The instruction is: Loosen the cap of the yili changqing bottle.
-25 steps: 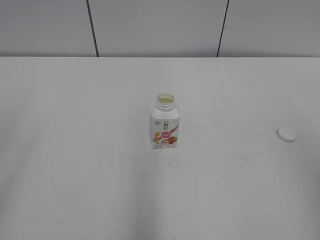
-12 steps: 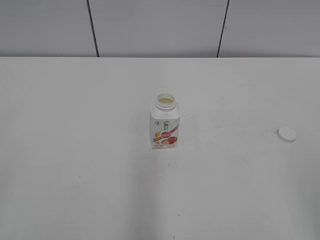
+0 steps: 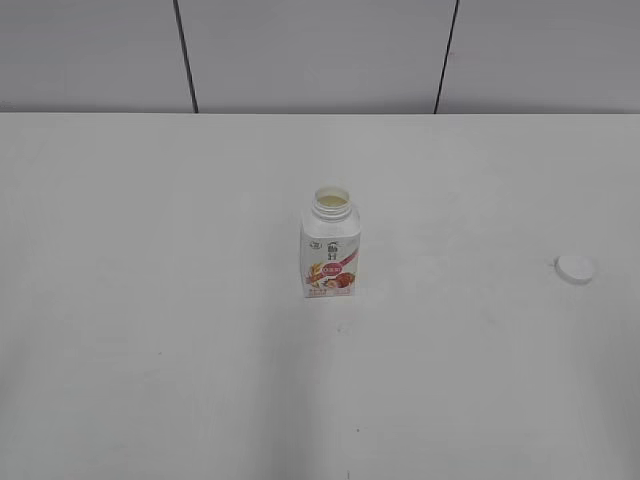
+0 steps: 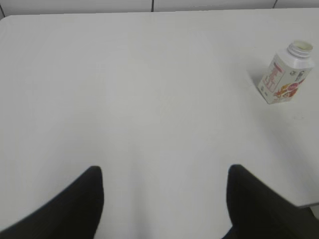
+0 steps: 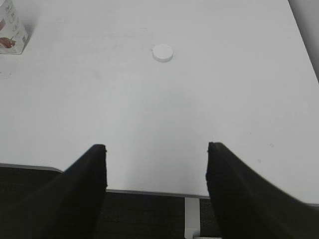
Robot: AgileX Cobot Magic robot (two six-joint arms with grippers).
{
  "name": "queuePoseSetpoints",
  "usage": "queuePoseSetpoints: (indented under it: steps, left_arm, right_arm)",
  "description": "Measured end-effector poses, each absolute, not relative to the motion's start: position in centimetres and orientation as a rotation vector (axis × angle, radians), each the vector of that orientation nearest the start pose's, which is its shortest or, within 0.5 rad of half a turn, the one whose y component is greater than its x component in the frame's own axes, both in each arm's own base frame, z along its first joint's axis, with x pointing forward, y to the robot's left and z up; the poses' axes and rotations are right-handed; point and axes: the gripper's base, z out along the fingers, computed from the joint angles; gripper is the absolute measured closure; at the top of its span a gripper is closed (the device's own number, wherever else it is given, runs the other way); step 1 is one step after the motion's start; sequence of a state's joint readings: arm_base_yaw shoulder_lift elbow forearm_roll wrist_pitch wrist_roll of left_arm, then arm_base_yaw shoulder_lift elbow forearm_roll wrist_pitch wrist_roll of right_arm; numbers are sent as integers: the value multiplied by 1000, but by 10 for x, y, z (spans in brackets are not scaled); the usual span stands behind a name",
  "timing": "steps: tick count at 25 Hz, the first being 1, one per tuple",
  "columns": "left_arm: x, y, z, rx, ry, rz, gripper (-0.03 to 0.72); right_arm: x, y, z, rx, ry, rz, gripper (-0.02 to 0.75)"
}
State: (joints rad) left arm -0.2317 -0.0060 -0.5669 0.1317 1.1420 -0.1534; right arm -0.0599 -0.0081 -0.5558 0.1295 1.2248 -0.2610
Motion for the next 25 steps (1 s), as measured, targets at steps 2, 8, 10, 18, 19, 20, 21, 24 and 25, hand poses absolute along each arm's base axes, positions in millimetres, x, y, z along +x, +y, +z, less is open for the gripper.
queuePoseSetpoints:
  steps: [2, 8, 10, 18, 19, 20, 21, 24, 25]
  left_arm:
    - [-10, 12, 286, 89, 2031, -89, 209]
    - [-7, 9, 283, 135, 2013, -101, 210]
    - [-7, 9, 283, 135, 2013, -101, 210]
    - [-7, 8, 282, 137, 2014, -102, 210]
    - [-7, 8, 282, 132, 2014, -100, 210]
    - [-7, 8, 282, 120, 2015, -93, 210]
    - [-7, 8, 282, 102, 2016, -83, 210]
    - [-7, 7, 282, 33, 2017, -46, 217]
    - [-8, 6, 282, 12, 2018, -41, 218]
  right_arm:
    - [-19, 12, 280, -236, 2114, -35, 237]
    - [-10, 11, 277, -217, 2060, -42, 237]
    - [-10, 11, 278, -216, 2055, -44, 237]
    - [-10, 11, 278, -216, 2053, -44, 237]
    - [-10, 11, 278, -216, 2053, -41, 237]
    - [-10, 11, 278, -215, 2053, -39, 237]
    - [-10, 12, 278, -213, 2052, -33, 237]
    - [-10, 12, 278, -210, 2050, -18, 237]
    - [-10, 13, 278, -210, 2050, -15, 237]
